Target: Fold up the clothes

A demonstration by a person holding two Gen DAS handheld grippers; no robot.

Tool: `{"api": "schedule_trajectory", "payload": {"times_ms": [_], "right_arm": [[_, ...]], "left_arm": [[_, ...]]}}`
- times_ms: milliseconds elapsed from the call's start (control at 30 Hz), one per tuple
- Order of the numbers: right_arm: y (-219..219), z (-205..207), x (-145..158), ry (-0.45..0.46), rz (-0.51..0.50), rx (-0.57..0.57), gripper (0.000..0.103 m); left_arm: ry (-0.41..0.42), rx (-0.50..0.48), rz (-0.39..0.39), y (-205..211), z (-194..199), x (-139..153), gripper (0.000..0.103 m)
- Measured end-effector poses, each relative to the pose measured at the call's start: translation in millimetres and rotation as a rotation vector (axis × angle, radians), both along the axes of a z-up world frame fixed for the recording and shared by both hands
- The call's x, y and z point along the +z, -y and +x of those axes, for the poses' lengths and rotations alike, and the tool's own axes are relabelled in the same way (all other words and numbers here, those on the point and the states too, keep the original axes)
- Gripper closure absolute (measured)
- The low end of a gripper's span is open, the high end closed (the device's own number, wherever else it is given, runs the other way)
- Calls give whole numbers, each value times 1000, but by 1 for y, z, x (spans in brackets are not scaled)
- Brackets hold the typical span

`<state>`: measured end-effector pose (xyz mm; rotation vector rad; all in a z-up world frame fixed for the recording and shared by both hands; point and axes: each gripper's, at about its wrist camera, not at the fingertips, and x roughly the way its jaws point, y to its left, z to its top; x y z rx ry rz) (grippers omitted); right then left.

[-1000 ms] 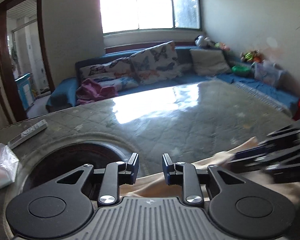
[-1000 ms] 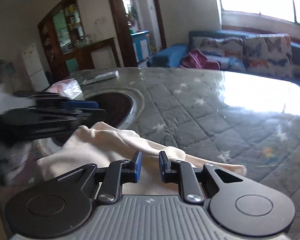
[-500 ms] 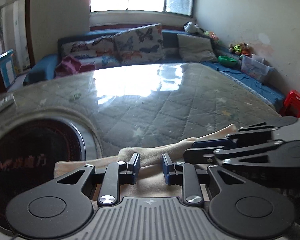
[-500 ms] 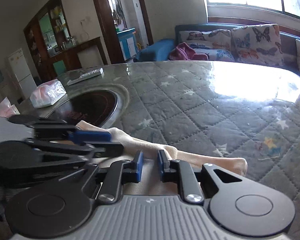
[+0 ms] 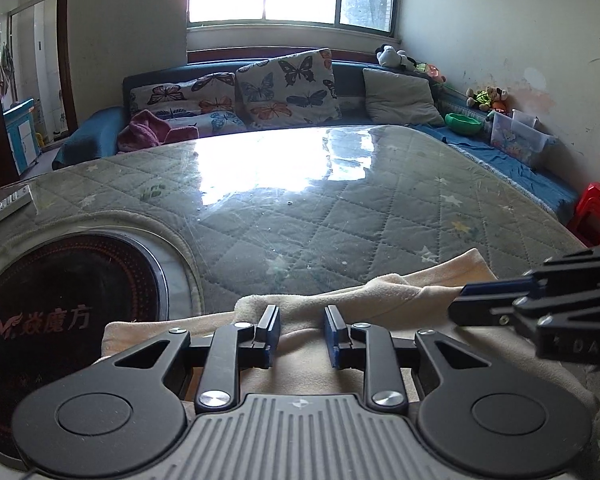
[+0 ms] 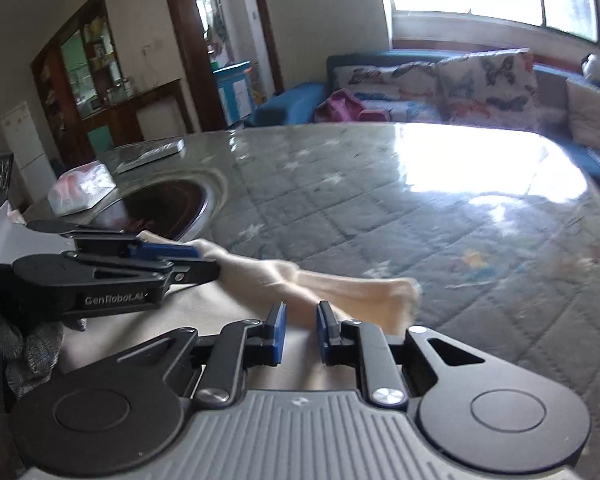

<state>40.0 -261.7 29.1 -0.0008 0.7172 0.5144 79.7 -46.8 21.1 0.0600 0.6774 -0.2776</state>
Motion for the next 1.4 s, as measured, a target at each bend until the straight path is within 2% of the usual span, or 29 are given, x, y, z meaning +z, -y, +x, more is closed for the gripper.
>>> {"api": "schedule_trajectory", "payload": {"times_ms": [167, 367, 567, 767, 1000, 1200, 1300, 1400], "right_arm": [[2, 4, -5, -5, -16, 8, 87], [14, -10, 11, 29, 0, 12, 86], [1, -54, 19, 119, -98, 113, 87], [-4, -80, -6, 167, -230, 92, 86], [3, -78, 4, 155, -155, 70, 86], [3, -55, 18, 161, -79, 62, 85], [0, -39, 12, 123, -48, 58, 85], [-1, -28, -4, 98, -63, 40, 85]], "left_arm": [[7, 10, 4, 2, 0, -1, 76], [15, 17, 11, 3, -1, -2, 76], [28, 24, 23, 6, -3, -3, 76], [31, 22, 29, 7, -4, -3, 76], [39, 13, 31, 6, -5, -3, 74], [47, 22, -43, -7, -19, 8, 69], [63, 20, -65, -14, -37, 15, 68], [75, 5, -62, -21, -61, 19, 68]]}}
